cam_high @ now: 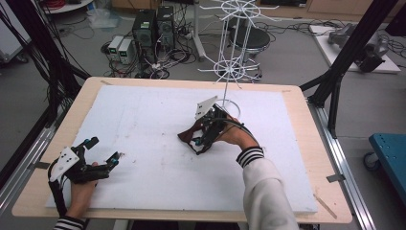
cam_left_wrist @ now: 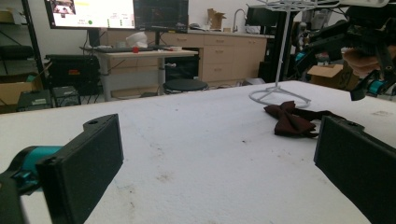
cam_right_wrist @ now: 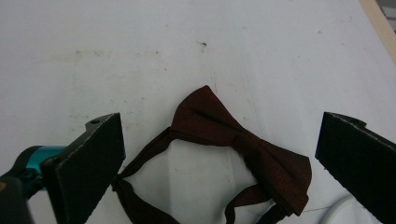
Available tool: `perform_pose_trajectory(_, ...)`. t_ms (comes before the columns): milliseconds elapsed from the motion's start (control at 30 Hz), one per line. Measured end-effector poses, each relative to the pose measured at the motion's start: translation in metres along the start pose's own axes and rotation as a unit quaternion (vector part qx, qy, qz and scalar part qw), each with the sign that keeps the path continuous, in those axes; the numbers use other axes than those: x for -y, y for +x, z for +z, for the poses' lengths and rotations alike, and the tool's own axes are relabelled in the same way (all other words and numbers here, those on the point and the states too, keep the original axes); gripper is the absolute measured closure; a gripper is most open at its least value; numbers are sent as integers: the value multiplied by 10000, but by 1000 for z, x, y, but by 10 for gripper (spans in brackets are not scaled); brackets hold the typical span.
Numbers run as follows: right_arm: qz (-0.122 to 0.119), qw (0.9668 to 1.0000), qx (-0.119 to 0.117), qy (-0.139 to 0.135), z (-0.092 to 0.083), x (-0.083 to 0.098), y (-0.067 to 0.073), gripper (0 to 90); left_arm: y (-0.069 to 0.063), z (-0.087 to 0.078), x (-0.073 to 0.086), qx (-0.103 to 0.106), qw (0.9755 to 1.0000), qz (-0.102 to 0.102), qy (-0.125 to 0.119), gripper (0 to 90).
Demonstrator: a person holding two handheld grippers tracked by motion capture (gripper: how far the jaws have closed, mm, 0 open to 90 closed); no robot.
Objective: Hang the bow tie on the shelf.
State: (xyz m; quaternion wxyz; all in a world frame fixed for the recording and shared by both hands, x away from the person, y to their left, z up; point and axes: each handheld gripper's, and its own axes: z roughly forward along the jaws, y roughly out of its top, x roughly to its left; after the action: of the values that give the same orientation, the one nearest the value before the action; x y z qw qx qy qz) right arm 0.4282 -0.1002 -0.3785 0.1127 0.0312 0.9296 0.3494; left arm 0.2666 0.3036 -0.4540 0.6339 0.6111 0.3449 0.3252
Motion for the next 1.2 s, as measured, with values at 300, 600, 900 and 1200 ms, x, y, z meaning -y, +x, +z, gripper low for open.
perform_pose_trajectory(300, -134, 9994, -190, 260, 17, -11, -10, 8, 0, 0, 0, -7, 10000, -15, 8, 18)
perform_pose_trajectory(600, -229, 9980, -291, 518, 26, -16, -24, 9, 0, 0, 0, -4, 10000, -12, 7, 18)
perform_pose_trajectory(900, -243, 9963, -380, 725, 36, -7, -28, 9, 0, 0, 0, -1, 10000, -2, -10, 18)
perform_pose_trajectory(1200, -332, 9931, -467, 1019, 48, 0, -30, 54, 0, 0, 0, 1, 10000, 3, -19, 17)
